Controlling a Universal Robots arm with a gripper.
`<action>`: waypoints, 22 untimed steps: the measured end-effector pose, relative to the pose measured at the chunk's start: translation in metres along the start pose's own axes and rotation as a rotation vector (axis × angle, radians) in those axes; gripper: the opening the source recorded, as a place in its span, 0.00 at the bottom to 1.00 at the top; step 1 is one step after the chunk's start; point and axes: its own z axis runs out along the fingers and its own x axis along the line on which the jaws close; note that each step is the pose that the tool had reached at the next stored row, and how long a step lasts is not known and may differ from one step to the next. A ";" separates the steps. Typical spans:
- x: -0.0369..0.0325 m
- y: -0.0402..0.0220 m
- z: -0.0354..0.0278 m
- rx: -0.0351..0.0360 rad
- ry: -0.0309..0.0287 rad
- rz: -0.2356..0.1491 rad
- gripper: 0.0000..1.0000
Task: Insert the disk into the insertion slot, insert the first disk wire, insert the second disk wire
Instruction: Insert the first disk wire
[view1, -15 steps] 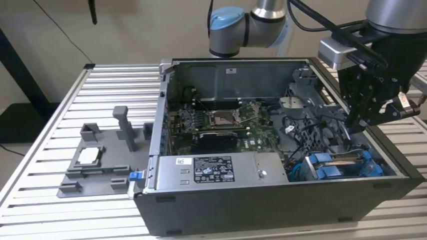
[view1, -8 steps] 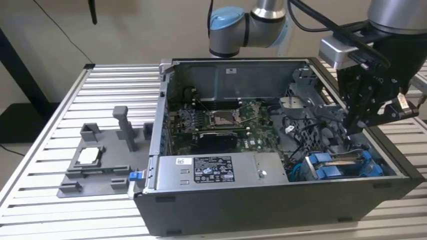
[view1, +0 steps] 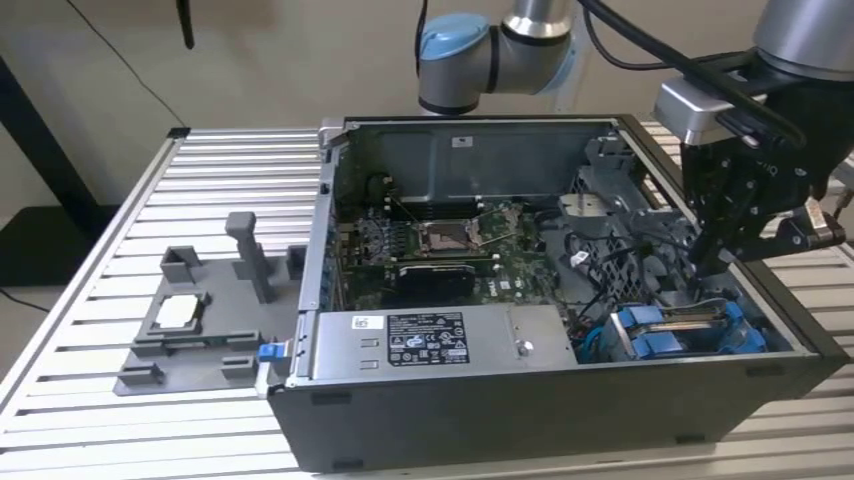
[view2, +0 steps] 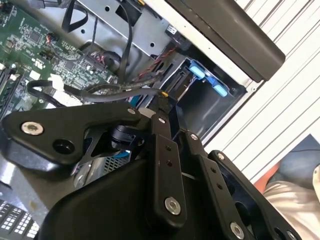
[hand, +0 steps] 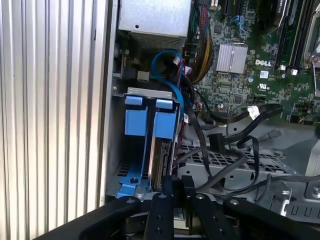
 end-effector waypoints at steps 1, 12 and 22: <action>0.0006 -0.0014 0.0008 -0.0034 -0.0019 0.000 0.19; 0.0041 -0.0119 0.0066 -0.0534 -0.0163 0.002 0.19; 0.0046 -0.0162 0.0073 -0.0841 -0.0193 0.002 0.19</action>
